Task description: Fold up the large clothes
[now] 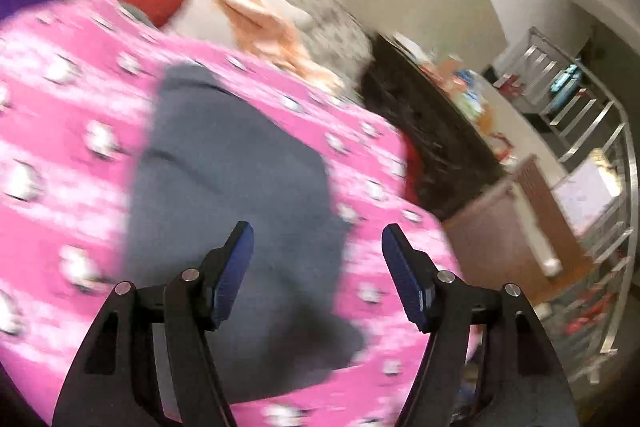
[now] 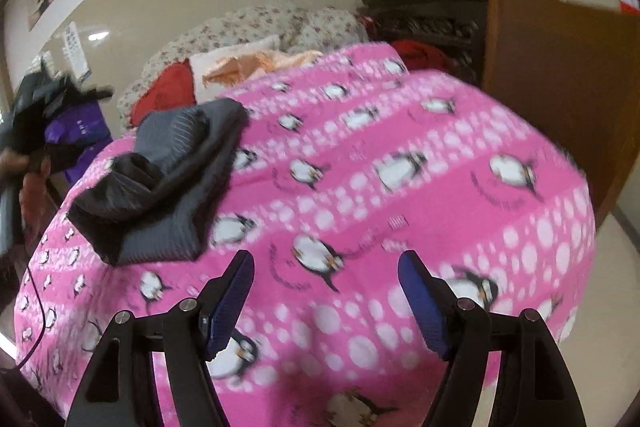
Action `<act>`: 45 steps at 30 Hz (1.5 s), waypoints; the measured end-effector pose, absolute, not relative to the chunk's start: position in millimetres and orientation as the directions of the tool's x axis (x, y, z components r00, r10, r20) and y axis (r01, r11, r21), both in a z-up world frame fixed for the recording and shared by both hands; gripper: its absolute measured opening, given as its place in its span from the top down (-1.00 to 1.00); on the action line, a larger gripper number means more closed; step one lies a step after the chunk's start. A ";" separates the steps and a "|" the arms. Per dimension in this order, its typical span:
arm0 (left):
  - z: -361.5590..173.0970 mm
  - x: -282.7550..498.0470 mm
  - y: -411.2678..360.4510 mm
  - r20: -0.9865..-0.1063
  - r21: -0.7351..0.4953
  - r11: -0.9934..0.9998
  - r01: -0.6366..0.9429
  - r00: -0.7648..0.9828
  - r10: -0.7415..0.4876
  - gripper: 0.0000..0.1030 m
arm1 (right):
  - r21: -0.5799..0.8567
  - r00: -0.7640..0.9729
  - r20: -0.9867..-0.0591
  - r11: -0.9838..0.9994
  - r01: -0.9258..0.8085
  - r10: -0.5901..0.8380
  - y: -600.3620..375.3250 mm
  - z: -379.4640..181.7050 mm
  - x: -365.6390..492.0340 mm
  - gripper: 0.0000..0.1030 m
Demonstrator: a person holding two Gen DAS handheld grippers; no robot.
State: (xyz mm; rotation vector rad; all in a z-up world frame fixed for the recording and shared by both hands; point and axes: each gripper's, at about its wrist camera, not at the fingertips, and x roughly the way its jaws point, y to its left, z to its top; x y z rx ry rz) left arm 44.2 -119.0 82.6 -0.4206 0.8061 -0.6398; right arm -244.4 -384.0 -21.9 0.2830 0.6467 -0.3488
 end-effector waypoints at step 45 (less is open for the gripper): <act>-12.1 11.4 -54.2 -0.674 -0.364 0.860 0.358 0.536 -0.508 -0.68 | 0.159 0.658 -0.747 0.986 0.041 0.093 -270.4 -60.1 -62.4 0.54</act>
